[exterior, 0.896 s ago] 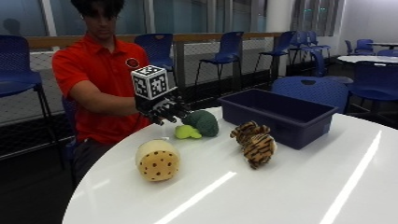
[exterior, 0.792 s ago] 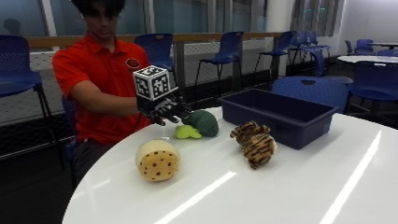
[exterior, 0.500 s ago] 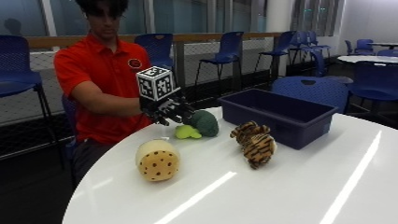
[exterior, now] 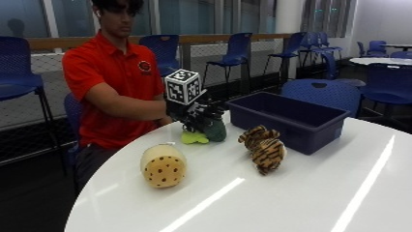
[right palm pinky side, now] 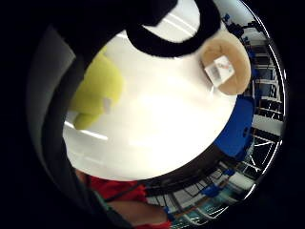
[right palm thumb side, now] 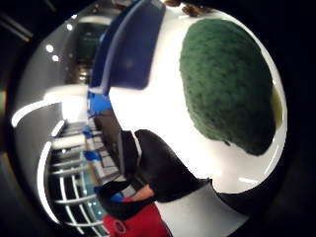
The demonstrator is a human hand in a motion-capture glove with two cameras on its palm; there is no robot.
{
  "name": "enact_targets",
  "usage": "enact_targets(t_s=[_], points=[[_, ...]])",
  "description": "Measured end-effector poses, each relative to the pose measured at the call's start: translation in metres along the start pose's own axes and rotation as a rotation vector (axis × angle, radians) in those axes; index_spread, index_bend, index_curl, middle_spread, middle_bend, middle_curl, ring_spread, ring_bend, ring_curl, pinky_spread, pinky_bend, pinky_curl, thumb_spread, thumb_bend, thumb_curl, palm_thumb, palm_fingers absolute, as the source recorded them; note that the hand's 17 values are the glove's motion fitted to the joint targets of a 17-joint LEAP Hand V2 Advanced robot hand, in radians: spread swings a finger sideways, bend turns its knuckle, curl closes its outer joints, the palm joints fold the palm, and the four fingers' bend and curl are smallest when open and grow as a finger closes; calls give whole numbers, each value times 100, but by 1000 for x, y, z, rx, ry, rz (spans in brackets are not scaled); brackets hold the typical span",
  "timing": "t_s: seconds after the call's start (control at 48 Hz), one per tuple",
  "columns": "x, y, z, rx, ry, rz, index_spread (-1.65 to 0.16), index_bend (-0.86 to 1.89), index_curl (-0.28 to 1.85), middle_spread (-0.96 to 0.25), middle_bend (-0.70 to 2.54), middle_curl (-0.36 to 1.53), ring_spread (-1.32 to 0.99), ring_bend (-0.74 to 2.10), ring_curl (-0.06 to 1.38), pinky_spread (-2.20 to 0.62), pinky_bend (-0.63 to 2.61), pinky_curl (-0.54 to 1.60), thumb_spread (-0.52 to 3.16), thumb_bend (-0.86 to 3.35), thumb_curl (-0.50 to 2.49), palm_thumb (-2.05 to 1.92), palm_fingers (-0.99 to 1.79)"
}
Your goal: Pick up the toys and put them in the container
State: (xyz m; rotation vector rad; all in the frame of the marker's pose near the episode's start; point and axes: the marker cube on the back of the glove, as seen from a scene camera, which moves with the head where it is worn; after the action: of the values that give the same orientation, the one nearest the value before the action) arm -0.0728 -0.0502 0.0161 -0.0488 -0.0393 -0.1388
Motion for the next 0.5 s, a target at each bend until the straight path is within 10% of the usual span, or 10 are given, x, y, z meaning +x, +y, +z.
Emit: enact_targets(t_s=[0.5], points=[[-16,-38,38,-67,182,64,-36,13,19,-7,10,19,0,23,18,7,123,43,104,-3,16,-3,-9]])
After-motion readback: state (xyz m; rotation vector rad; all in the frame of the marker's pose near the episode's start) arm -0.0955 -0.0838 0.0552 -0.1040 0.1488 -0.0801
